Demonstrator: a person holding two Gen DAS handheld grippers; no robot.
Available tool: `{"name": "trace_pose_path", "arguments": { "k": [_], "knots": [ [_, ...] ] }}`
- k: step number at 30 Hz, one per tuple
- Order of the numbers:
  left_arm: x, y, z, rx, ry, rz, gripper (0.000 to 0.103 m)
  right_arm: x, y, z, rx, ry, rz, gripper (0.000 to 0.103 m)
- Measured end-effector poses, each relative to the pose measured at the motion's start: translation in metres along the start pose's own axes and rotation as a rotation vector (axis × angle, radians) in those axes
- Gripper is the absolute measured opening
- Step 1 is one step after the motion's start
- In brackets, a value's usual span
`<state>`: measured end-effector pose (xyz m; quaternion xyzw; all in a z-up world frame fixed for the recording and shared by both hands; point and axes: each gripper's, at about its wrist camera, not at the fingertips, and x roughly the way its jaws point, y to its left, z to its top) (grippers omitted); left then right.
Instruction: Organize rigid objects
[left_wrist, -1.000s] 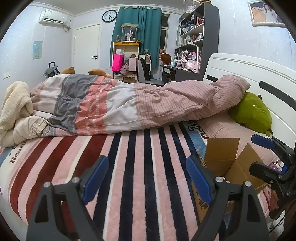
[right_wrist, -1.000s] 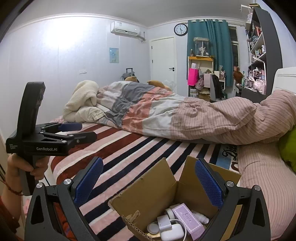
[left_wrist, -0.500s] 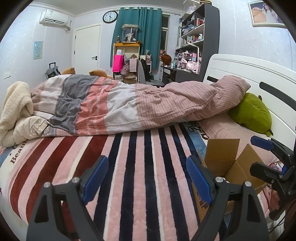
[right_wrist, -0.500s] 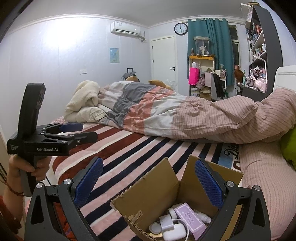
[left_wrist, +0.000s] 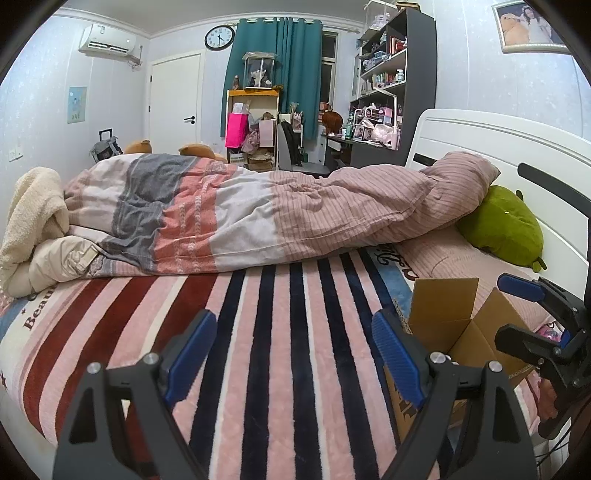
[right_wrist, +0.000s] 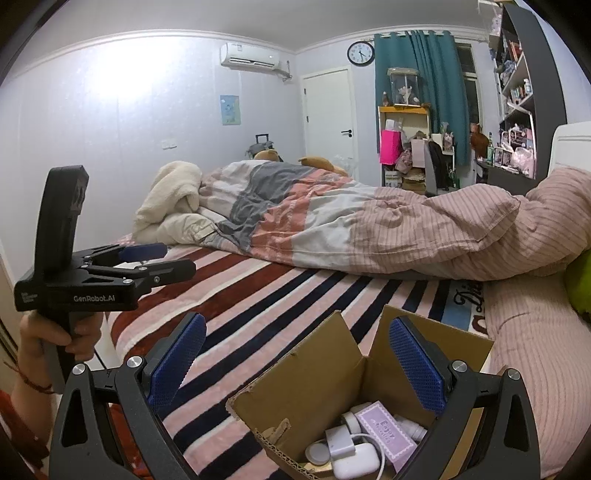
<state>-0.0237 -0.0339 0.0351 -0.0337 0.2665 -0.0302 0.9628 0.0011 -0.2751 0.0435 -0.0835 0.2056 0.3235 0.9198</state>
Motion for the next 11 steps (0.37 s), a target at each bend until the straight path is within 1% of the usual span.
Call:
{"name": "trace_pose_path", "arguments": {
  "k": [11],
  "knots": [
    [-0.0026, -0.0012, 0.0015, 0.009, -0.005, 0.009, 0.084, -0.0013, -0.0024, -0.0004, 0.002, -0.001, 0.004, 0.1]
  ]
}}
